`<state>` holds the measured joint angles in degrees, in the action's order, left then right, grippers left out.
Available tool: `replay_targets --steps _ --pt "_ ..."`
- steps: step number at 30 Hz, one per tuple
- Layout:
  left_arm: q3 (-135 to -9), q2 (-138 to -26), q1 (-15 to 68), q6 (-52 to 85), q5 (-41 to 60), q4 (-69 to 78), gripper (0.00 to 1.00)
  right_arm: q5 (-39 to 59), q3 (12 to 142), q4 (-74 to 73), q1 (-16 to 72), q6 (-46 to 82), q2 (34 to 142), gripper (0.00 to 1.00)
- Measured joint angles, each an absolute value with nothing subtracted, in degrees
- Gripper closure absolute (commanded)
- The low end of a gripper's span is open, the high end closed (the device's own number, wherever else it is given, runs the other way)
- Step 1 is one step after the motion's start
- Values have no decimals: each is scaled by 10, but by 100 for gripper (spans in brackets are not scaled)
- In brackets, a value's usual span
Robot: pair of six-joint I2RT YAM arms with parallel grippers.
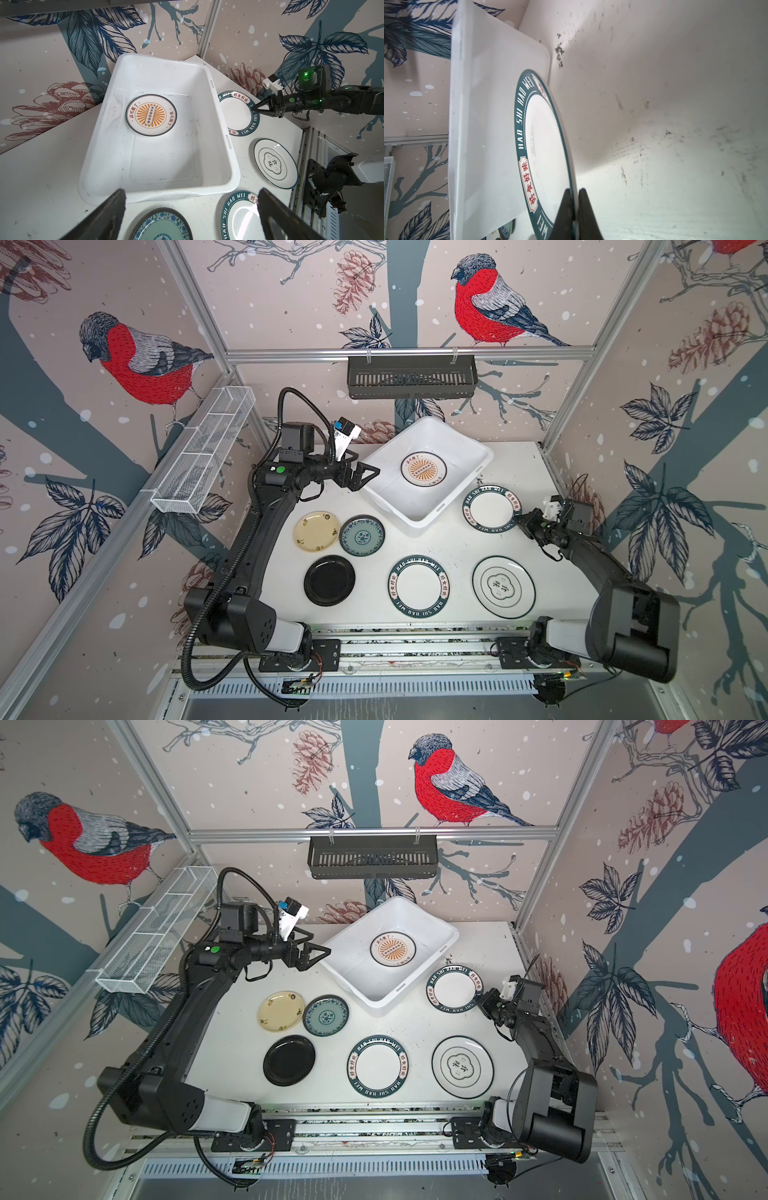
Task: Place the plates into the plastic bin on the countertop
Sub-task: 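Lift the green-rimmed plate with the right gripper and carry it over the bin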
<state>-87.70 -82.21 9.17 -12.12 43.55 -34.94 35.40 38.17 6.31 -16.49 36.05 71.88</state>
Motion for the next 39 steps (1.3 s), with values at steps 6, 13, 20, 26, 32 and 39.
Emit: replay_targets --steps 6,13,20,26,32,39 --pt "-881 -825 92 -117 433 -349 2 343 423 123 -168 359 668 100" --pt "-882 -826 92 -110 433 -347 2 343 484 175 -168 359 632 99" --pt "-884 -828 92 -110 433 -345 2 345 563 190 -140 363 646 99" --pt "-889 -828 92 -114 429 -345 2 323 660 198 -55 371 727 99" --pt "-889 -825 92 -115 422 -345 2 297 752 195 10 376 832 99" --pt "-889 -825 92 -114 422 -345 2 281 821 175 41 392 941 99"
